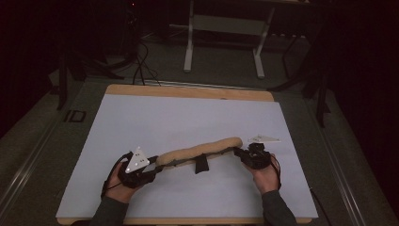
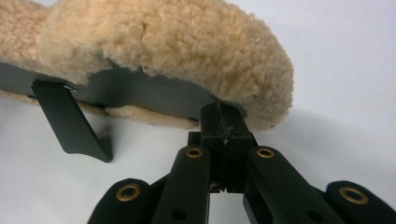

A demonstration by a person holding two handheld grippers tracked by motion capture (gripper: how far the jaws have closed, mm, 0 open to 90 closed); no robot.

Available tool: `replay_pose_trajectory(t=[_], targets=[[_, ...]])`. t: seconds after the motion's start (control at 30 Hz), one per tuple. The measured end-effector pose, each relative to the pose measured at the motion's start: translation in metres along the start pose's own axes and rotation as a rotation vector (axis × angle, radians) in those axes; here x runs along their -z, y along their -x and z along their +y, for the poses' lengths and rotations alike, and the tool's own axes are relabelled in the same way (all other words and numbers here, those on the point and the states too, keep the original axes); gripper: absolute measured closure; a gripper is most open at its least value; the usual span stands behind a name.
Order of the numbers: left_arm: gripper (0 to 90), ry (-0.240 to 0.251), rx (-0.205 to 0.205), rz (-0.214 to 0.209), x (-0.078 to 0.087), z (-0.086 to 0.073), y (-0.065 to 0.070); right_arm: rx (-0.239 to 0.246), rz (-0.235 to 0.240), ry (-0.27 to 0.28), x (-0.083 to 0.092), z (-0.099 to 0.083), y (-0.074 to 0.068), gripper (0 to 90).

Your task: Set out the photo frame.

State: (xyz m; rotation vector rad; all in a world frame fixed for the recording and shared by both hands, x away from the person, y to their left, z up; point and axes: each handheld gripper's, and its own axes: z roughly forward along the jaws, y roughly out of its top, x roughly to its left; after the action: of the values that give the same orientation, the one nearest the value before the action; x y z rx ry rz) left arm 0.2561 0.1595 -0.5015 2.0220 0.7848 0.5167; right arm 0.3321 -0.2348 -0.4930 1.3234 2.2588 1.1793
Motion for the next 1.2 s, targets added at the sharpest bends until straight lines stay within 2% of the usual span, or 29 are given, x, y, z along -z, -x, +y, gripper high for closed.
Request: replay_pose_trajectory(t=[0.23, 0.6, 0.87, 1.2], targets=[[62.4, 0.0, 0.001, -0.008, 0.0, 0.0, 0.001, 0.0, -0.003, 0.0, -0.002, 0.003, 0.0, 89.5], [61.5, -0.002, -0.003, -0.056, 0.003, 0.0, 0.0, 0.0, -0.007, -0.002, -0.004, 0.006, -0.001, 89.6], [61.9, 0.0, 0.004, -0.056, 0.002, 0.0, 0.001, 0.014, -0.003, -0.003, -0.008, 0.012, -0.008, 89.6], [62.7, 0.004, -0.007, -0.055, 0.001, 0.002, 0.005, 0.027, 0.005, -0.001, -0.013, 0.019, -0.016, 89.5]])
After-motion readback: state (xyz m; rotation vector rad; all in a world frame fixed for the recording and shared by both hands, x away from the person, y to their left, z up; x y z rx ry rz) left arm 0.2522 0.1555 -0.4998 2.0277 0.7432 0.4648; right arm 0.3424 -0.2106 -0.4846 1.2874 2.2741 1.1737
